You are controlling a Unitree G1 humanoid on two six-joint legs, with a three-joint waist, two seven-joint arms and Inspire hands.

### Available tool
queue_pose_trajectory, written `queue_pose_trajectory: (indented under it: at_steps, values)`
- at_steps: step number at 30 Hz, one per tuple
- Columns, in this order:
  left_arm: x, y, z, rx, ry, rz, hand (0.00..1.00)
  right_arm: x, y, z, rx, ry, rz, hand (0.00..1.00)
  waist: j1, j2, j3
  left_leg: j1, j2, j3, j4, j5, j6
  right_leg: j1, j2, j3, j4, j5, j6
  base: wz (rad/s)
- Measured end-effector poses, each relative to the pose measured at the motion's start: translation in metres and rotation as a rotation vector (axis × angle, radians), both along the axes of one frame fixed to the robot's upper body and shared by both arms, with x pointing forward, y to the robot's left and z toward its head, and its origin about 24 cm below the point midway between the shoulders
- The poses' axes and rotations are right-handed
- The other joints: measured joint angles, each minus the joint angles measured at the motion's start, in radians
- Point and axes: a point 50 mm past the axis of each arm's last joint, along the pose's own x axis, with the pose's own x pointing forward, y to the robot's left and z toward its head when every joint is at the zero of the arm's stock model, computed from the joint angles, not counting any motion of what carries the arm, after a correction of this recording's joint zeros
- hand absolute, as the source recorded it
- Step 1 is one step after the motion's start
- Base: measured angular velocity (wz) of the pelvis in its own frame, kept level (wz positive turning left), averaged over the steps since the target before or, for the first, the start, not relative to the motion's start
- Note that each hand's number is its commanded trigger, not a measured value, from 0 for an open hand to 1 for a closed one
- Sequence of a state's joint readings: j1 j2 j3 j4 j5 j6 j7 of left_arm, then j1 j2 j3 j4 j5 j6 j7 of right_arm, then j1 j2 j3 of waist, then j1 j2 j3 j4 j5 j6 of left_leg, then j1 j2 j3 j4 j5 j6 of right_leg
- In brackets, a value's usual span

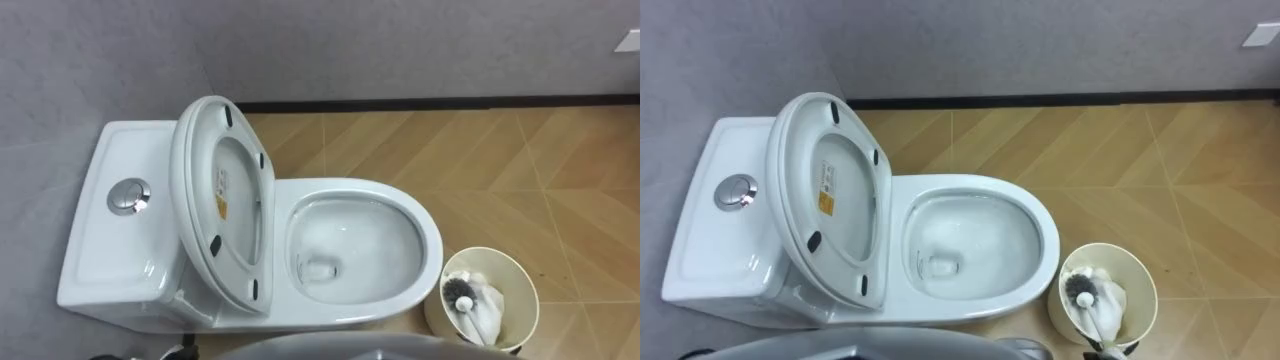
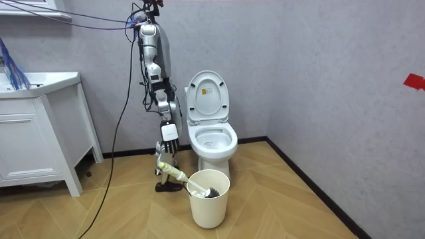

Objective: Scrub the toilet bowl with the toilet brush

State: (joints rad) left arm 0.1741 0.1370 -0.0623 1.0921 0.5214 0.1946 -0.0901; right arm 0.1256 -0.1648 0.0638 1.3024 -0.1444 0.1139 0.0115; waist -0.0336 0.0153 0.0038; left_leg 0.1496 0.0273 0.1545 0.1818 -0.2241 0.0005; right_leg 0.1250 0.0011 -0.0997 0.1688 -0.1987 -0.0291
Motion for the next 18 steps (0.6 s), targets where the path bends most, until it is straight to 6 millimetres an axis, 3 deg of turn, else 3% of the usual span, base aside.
queue_pose_trajectory:
  at_steps: [7, 14, 18]
  values:
    - [-0.004, -0.001, 0.000, 0.007, -0.004, 0.008, 0.00, -0.018, 0.001, 0.000, -0.003, 0.082, 0.036, 0.00, -0.008, 0.014, -0.0039, 0.013, 0.001, 0.010, -0.019, -0.001, 0.001, -0.005, 0.003, 0.014, 0.007, 0.001, 0.001, -0.05]
    - [0.017, -0.001, 0.002, 0.031, -0.105, -0.009, 0.00, 0.010, -0.005, 0.003, -0.123, -0.060, 0.126, 0.00, -0.013, 0.007, -0.0047, 0.000, -0.002, 0.012, -0.018, -0.002, 0.002, -0.029, 0.002, 0.018, 0.024, -0.002, 0.004, -0.02]
    - [0.015, -0.001, 0.002, 0.039, -0.121, 0.000, 0.00, 0.031, -0.008, 0.007, -0.193, -0.162, 0.119, 0.00, -0.001, 0.005, -0.0024, -0.002, -0.002, 0.026, -0.018, -0.001, 0.003, -0.046, 0.004, 0.032, 0.035, -0.002, 0.003, -0.13]
